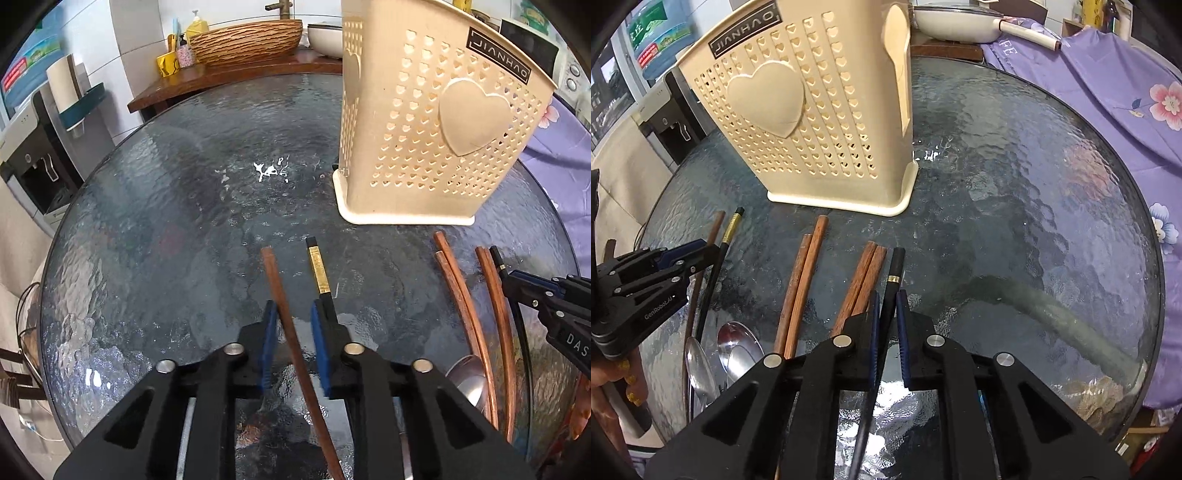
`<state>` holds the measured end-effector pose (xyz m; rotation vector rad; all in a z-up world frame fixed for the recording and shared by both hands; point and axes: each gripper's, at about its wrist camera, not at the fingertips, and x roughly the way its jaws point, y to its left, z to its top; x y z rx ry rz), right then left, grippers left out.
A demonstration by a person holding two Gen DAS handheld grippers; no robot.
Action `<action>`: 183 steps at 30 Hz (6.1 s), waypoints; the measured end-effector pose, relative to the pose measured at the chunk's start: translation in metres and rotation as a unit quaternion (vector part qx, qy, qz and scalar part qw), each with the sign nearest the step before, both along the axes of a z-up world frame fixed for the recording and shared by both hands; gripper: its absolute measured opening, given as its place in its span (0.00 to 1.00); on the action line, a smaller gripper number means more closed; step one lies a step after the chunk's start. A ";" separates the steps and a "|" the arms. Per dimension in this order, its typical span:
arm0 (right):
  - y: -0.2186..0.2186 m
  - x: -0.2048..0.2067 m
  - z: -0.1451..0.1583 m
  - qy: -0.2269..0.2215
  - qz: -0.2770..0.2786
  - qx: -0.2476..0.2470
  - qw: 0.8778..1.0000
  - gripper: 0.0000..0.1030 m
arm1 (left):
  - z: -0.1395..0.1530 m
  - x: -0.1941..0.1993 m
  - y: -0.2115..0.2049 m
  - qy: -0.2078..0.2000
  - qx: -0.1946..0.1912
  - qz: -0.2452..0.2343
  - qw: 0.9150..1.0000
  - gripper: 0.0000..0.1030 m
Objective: Organize utensils
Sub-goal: 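Lower left tool onto a brown chopstick while right tool grasps a black chopstick, then lift both held chopsticks and carry them over the cream utensil holder, then open both tools to drop the chopsticks into the holder, then move both tools back down to the remaining chopsticks on the table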
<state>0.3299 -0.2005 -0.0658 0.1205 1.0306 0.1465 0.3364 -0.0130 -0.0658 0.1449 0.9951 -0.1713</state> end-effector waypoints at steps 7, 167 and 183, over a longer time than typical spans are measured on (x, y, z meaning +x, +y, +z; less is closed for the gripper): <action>-0.005 -0.001 -0.002 -0.007 0.018 -0.004 1.000 0.08 | 0.000 0.000 -0.003 0.003 0.003 0.004 1.000 0.07; 0.005 -0.076 0.005 -0.055 0.044 -0.006 0.997 0.29 | 0.028 -0.122 0.032 -0.132 -0.079 0.049 0.987 0.93; 0.004 -0.055 0.007 -0.022 0.081 -0.018 0.996 0.20 | 0.023 -0.120 0.030 -0.123 -0.080 0.046 0.988 0.93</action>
